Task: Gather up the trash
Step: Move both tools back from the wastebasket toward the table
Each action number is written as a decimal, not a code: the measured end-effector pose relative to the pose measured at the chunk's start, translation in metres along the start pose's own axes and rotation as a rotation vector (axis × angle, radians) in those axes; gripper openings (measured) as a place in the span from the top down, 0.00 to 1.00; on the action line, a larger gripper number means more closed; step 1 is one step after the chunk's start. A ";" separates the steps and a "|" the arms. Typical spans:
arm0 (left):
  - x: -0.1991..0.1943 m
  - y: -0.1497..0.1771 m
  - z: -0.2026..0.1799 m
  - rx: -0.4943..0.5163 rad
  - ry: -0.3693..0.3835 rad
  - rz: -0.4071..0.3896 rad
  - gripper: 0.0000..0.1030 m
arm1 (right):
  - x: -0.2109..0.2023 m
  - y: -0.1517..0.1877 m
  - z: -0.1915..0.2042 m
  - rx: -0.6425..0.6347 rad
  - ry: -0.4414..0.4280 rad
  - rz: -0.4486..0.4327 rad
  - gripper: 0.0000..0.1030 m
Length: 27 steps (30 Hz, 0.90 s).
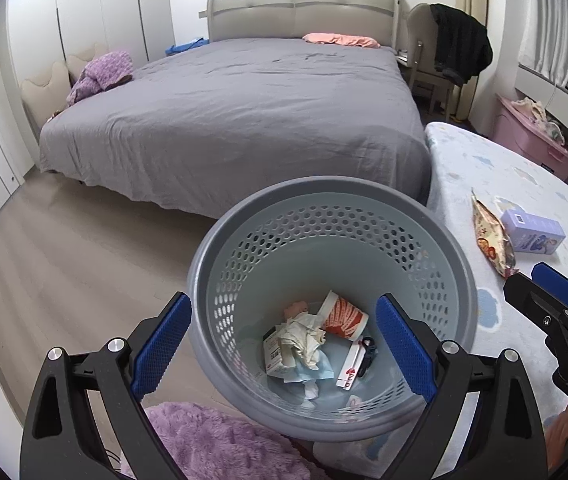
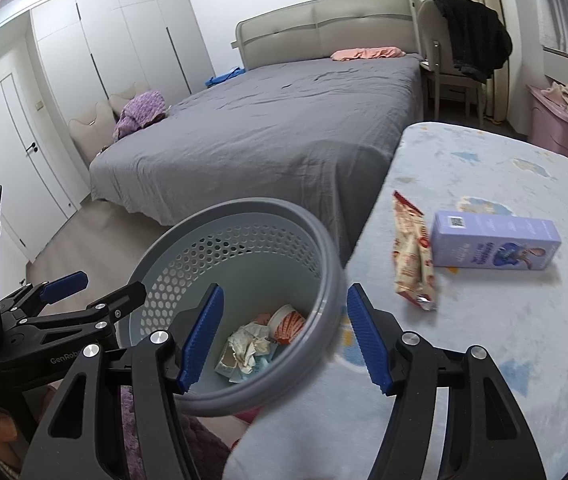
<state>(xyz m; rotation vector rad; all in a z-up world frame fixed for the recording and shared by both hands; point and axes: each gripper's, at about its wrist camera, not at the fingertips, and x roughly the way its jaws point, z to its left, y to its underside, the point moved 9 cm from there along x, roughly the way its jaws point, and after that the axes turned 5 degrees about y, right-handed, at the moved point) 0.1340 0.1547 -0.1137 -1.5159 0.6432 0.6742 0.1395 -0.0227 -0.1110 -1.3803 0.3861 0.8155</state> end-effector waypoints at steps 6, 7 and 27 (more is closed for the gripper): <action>-0.003 -0.001 -0.024 0.029 0.018 -0.005 0.11 | -0.013 0.004 -0.027 0.037 0.019 -0.015 0.40; -0.003 -0.001 -0.029 0.032 0.022 -0.005 0.11 | -0.016 0.005 -0.033 0.045 0.025 -0.019 0.40; 0.034 -0.004 -0.164 0.148 0.117 0.049 0.10 | -0.064 0.045 -0.179 0.242 0.143 -0.054 0.40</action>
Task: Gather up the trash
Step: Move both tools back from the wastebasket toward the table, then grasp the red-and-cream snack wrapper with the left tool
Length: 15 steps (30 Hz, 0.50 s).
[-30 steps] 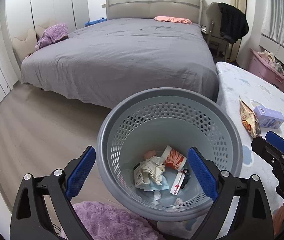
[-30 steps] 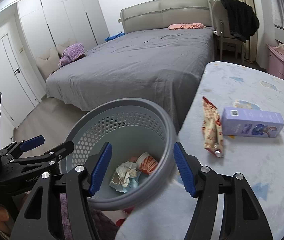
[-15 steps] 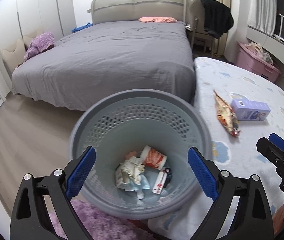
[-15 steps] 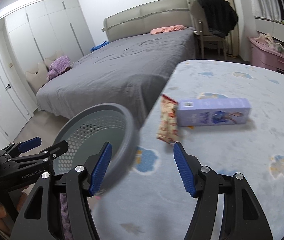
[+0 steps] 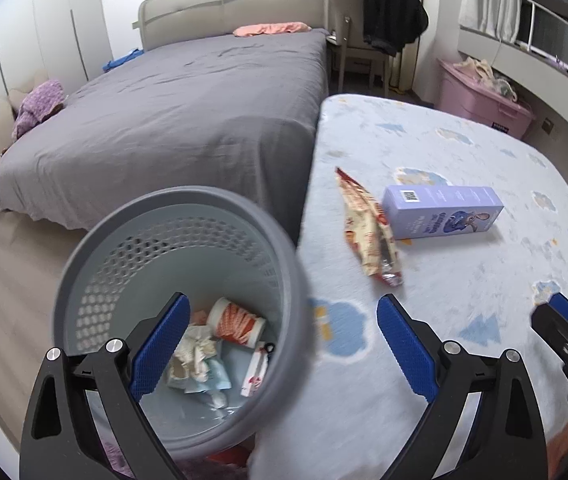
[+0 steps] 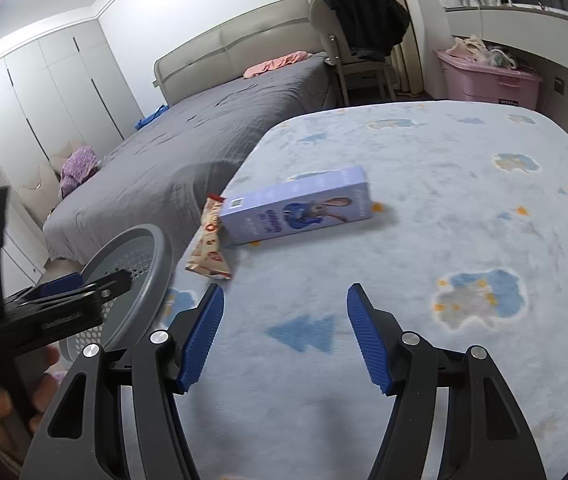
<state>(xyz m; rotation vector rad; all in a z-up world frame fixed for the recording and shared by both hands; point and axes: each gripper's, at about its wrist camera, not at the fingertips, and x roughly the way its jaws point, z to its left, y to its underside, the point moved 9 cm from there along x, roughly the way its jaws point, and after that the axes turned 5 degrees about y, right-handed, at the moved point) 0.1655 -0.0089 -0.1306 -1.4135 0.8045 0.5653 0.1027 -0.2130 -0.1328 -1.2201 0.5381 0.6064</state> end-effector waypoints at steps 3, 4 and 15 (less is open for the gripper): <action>0.015 -0.006 -0.014 0.015 -0.006 0.013 0.10 | -0.002 -0.001 -0.011 0.017 -0.005 -0.004 0.40; 0.017 -0.008 -0.017 0.020 -0.009 0.013 0.10 | -0.002 0.000 -0.015 0.027 -0.012 -0.001 0.40; 0.060 -0.027 -0.045 0.116 -0.021 0.045 0.10 | 0.004 0.009 -0.027 0.035 -0.028 0.040 0.40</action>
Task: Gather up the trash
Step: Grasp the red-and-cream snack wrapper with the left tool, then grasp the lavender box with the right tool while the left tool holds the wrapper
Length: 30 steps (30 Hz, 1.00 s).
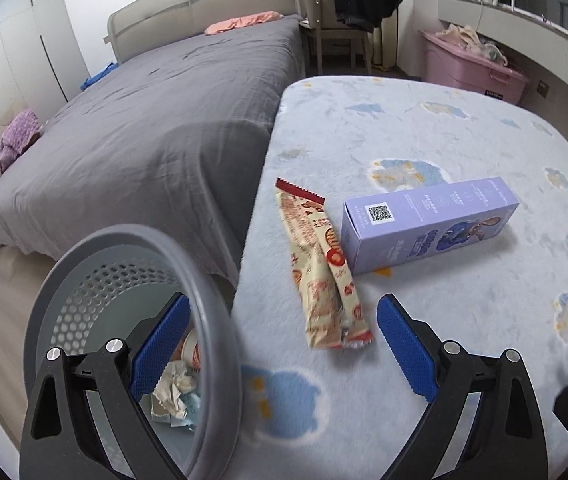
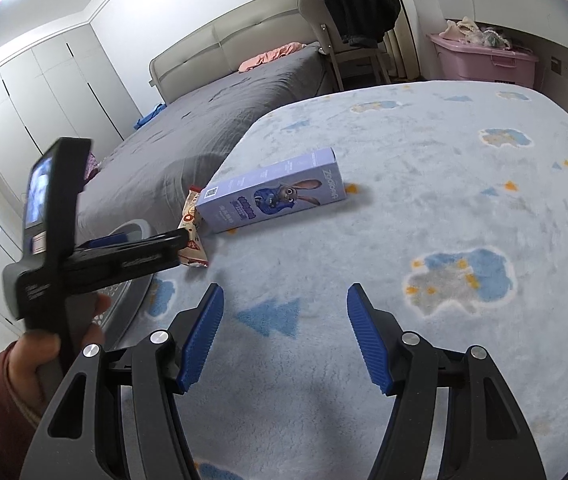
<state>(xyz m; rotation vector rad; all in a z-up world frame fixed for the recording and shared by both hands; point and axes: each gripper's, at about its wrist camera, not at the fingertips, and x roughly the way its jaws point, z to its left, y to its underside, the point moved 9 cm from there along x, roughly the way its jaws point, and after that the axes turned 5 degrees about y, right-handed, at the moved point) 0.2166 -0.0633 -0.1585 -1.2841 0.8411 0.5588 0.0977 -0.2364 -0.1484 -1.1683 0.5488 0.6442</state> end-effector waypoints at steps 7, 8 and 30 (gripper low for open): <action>0.020 -0.008 -0.005 0.003 0.014 0.010 0.10 | 0.003 0.001 -0.006 0.014 -0.004 0.010 0.40; 0.022 -0.009 -0.005 0.001 0.020 0.010 0.10 | 0.003 0.002 -0.006 0.013 -0.003 0.012 0.40; 0.021 -0.007 -0.002 -0.026 0.133 0.032 0.73 | 0.014 0.003 0.002 -0.020 0.017 0.042 0.40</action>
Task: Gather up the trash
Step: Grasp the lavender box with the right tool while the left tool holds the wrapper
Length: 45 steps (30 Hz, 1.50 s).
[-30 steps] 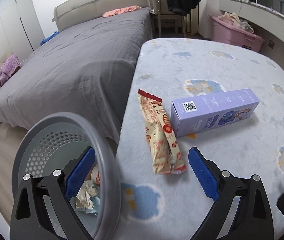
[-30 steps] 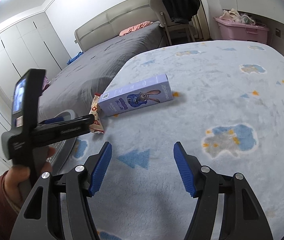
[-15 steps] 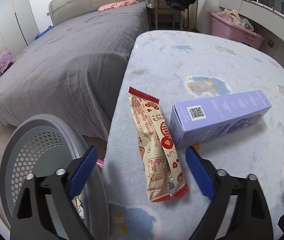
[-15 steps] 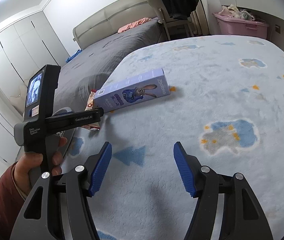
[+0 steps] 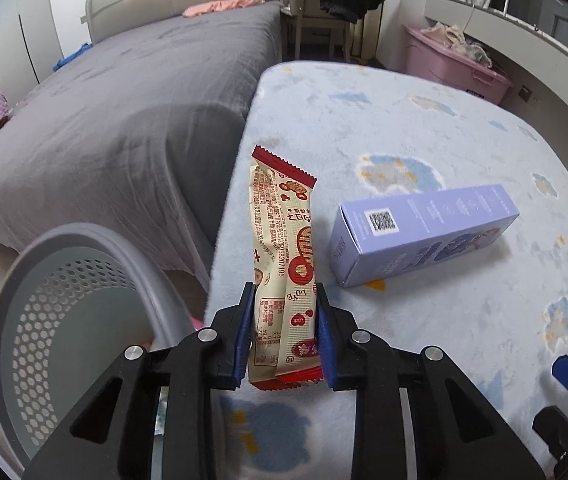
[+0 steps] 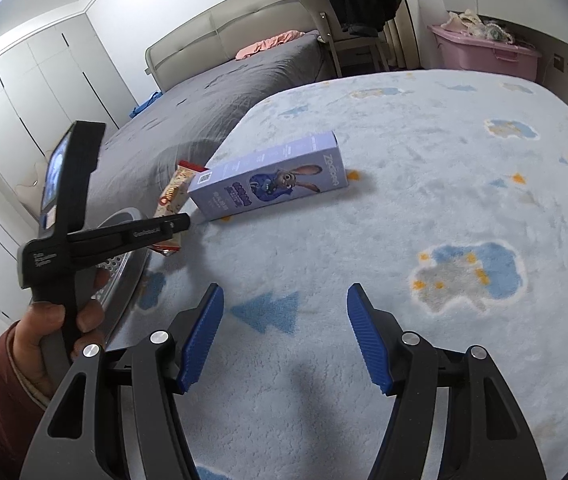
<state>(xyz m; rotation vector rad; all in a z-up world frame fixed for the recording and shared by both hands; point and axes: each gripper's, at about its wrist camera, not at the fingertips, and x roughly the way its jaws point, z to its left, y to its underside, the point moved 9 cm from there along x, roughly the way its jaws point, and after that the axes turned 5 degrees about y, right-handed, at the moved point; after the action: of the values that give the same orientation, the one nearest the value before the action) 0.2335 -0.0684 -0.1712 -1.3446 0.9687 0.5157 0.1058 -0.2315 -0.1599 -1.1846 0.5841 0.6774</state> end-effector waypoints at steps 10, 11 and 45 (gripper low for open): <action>-0.028 -0.009 0.008 -0.006 -0.024 -0.059 0.73 | 0.005 -0.039 -0.021 -0.090 0.027 -0.014 0.40; -0.031 -0.010 0.009 -0.007 -0.028 -0.065 0.73 | 0.008 -0.044 -0.024 -0.115 0.035 -0.010 0.40; -0.021 -0.020 0.016 -0.034 -0.076 -0.082 0.73 | 0.124 -0.104 -0.003 -0.696 -0.191 0.098 0.32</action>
<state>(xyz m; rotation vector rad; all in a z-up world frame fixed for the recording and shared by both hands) 0.2427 -0.0526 -0.1439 -1.3798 0.8429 0.5191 0.2658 -0.2372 -0.1849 -1.7134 0.2414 1.1158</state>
